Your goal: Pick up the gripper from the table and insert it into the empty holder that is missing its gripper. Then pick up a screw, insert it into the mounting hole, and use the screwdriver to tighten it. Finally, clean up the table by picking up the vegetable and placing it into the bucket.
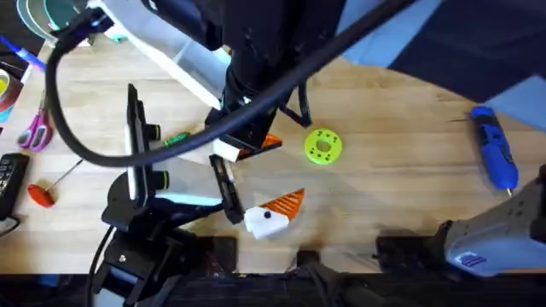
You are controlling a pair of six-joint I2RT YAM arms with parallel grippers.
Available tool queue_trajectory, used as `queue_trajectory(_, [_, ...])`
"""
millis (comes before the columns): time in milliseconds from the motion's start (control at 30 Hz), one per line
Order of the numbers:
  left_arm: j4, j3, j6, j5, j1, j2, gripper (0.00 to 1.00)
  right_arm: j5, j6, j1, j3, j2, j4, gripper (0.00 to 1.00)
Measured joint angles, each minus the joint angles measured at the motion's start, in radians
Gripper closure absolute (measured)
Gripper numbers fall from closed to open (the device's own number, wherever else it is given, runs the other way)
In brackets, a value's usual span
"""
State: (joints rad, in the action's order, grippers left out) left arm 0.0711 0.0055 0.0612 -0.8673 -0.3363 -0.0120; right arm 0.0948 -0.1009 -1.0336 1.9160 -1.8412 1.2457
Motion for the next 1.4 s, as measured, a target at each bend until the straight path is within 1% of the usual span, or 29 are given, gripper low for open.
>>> queue_trajectory(67, [0.0, 0.0, 0.0, 0.0, 0.0, 0.0, 0.008, -0.002, 0.0, 0.002, 0.0, 0.0, 0.003, 0.693])
queue_trajectory(133, [0.0, 0.0, 0.0, 0.001, 0.0, 0.0, 0.008, -0.005, 0.001, 0.008, 0.0, 0.0, 0.005, 0.503])
queue_trajectory(200, [0.0, 0.0, 0.0, 0.003, 0.0, 0.0, 0.008, -0.009, 0.003, 0.019, 0.005, 0.0, 0.011, 0.367])
queue_trajectory(267, [0.0, 0.0, 0.0, 0.006, 0.0, 0.0, 0.008, -0.017, 0.003, 0.03, 0.011, 0.0, 0.015, 0.141])
queue_trajectory(300, [0.0, 0.0, 0.0, 0.008, 0.0, 0.0, 0.008, -0.021, 0.0, 0.036, 0.014, 0.0, 0.016, 0.048])
queue_trajectory(333, [0.0, 0.0, 0.0, 0.007, 0.0, 0.0, 0.008, -0.019, 0.0, 0.043, 0.016, 0.0, 0.015, 0.021])
queue_trajectory(533, [0.0, 0.0, 0.0, 0.007, 0.0, 0.0, 0.008, -0.007, 0.0, 0.095, 0.018, 0.024, 0.01, 0.01])
queue_trajectory(733, [0.0, 0.0, -0.001, 0.007, 0.0, 0.0, 0.008, -0.002, 0.0, 0.223, 0.022, 0.075, 0.043, 0.009])
queue_trajectory(867, [0.0, 0.0, 0.0, 0.007, 0.0, 0.0, 0.008, -0.002, -0.005, 0.3, 0.023, 0.084, 0.086, 0.01])
queue_trajectory(1167, [0.0, 0.0, 0.0, 0.007, 0.0, 0.0, 0.008, -0.001, -0.03, 0.411, 0.023, 0.087, 0.199, 0.007])
queue_trajectory(1200, [0.0, 0.0, 0.0, 0.007, 0.0, 0.0, 0.028, -0.001, -0.031, 0.42, 0.023, 0.092, 0.204, 0.007])
queue_trajectory(1233, [-0.001, 0.0, -0.002, 0.007, 0.0, 0.0, 0.105, -0.001, -0.031, 0.427, 0.023, 0.099, 0.208, 0.007])
queue_trajectory(1267, [0.0, 0.0, -0.001, 0.007, 0.0, 0.0, 0.213, -0.001, -0.033, 0.435, 0.023, 0.109, 0.211, 0.007])
queue_trajectory(1300, [0.0, 0.0, 0.0, 0.007, 0.0, 0.0, 0.356, -0.001, -0.034, 0.444, 0.023, 0.123, 0.215, 0.007])
queue_trajectory(1333, [0.0, 0.0, -0.001, 0.007, 0.0, 0.0, 0.537, -0.001, -0.035, 0.452, 0.022, 0.141, 0.216, 0.007])
queue_trajectory(1367, [0.0, 0.0, -0.001, 0.007, 0.0, 0.0, 0.694, -0.001, -0.035, 0.461, 0.019, 0.165, 0.214, 0.007])
queue_trajectory(1400, [0.0, 0.0, -0.001, 0.007, 0.0, 0.0, 0.819, 0.0, -0.035, 0.47, 0.013, 0.186, 0.212, 0.007])
